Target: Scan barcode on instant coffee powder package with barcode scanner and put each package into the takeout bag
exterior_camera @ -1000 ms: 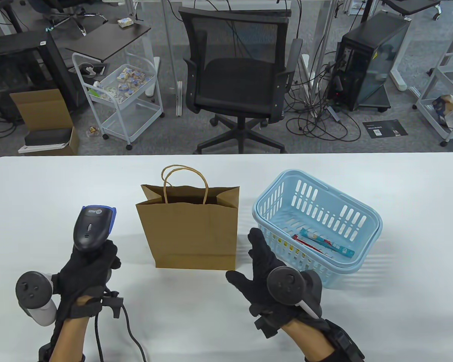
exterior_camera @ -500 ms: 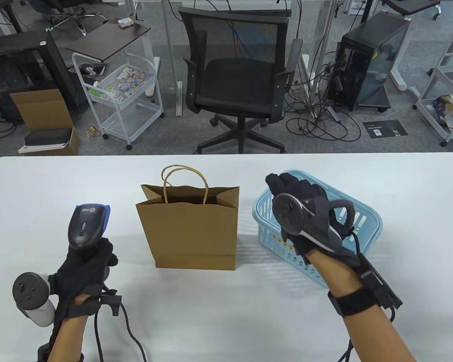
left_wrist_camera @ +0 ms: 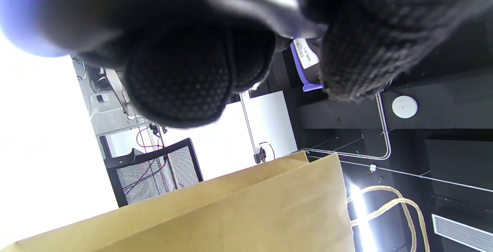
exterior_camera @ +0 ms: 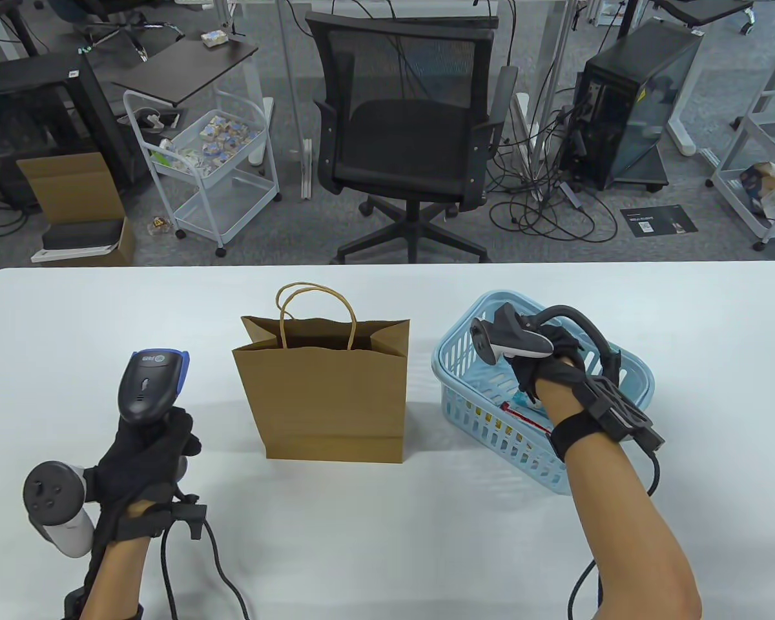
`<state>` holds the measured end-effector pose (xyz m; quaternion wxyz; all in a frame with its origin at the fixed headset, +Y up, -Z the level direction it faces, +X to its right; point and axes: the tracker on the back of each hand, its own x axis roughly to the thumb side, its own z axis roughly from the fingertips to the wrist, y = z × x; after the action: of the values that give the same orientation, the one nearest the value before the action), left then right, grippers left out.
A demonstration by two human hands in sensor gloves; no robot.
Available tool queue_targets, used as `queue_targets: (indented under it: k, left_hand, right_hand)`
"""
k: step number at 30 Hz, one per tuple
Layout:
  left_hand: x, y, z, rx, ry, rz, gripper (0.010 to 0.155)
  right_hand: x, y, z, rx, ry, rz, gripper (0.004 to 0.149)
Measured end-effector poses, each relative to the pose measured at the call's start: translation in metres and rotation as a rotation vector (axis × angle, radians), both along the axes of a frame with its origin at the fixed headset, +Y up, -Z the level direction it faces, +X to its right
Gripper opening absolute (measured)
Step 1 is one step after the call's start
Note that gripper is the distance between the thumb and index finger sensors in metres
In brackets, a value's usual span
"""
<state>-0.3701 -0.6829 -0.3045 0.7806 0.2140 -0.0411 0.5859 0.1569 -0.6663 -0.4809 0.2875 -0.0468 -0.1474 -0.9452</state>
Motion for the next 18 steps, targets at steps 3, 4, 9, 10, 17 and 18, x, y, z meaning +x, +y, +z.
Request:
queue_targets:
  k: [3, 4, 9, 10, 17, 18]
  left_hand:
    - [0.000, -0.001, -0.001, -0.011, -0.002, -0.008, 0.069]
    - [0.000, -0.001, -0.001, -0.012, -0.002, -0.007, 0.069]
    - [-0.002, -0.001, -0.002, -0.013, -0.001, 0.012, 0.069]
    - [-0.002, -0.001, -0.002, -0.014, 0.000, 0.012, 0.069]
    - [0.001, -0.002, -0.002, -0.021, -0.005, -0.012, 0.069]
    - [0.002, -0.003, -0.002, -0.022, -0.007, -0.019, 0.069]
  right_hand:
    - [0.007, -0.020, -0.008, -0.065, -0.080, 0.016, 0.053]
    - [0.009, -0.024, -0.010, -0.078, -0.099, 0.007, 0.054]
    - [0.018, -0.051, -0.018, -0.182, -0.228, -0.036, 0.058]
    - [0.019, -0.054, -0.019, -0.194, -0.231, -0.031, 0.058]
    - [0.019, -0.072, -0.018, -0.189, -0.210, -0.018, 0.052]
    - [0.019, -0.072, -0.019, -0.181, -0.199, -0.009, 0.050]
